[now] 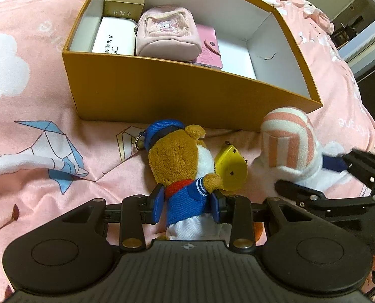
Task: Organize objects
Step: 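Grasp the white plush with the right tool and lift it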
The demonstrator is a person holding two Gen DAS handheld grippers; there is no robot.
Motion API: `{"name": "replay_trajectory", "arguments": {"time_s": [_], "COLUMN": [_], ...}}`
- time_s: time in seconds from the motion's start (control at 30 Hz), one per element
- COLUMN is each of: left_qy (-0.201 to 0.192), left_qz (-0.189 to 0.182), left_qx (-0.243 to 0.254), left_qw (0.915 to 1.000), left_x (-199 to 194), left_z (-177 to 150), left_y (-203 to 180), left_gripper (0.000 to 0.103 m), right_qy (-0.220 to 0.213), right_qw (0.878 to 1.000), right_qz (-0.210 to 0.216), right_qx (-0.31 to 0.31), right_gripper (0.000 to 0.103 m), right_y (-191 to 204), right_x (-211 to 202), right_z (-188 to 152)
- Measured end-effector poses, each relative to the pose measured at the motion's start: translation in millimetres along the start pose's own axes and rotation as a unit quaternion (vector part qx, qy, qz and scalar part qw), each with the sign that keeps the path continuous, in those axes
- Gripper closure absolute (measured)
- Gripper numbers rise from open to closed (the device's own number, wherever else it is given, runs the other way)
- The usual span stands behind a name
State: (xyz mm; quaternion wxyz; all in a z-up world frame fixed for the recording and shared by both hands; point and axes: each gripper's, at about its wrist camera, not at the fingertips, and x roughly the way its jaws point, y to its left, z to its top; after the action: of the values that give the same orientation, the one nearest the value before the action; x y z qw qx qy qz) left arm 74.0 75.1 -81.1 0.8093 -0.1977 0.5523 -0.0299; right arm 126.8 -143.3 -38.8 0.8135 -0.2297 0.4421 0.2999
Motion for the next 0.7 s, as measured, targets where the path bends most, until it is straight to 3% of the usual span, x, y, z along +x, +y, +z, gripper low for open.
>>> {"name": "replay_trajectory", "arguments": {"time_s": [0.13,0.27,0.43,0.6,0.7], "left_qy": [0.003,0.006,0.008,0.007,0.008], "left_qz": [-0.007,-0.013,-0.016,-0.014,-0.014], "left_qx": [-0.004,-0.008,-0.009,-0.009,-0.009], "left_qw": [1.0,0.9999,0.9998,0.9998,0.9998], "left_x": [-1,0,3,4,4], "left_z": [1,3,3,2,2], "left_y": [6,9,11,11,11], "left_gripper": [0.062,0.062,0.062,0.062,0.062], "right_qy": [0.026,0.049,0.063,0.045,0.028], "right_qw": [0.986,0.964,0.962,0.979,0.985], "right_qz": [0.112,0.163,0.127,0.031,-0.001], "right_qx": [0.122,0.203,0.231,0.195,0.169], "right_gripper": [0.036,0.035,0.031,0.03,0.033], "right_y": [-19,-8,-15,-3,8], "right_x": [7,30,48,36,29], "right_z": [0,-28,-35,-41,-43]}}
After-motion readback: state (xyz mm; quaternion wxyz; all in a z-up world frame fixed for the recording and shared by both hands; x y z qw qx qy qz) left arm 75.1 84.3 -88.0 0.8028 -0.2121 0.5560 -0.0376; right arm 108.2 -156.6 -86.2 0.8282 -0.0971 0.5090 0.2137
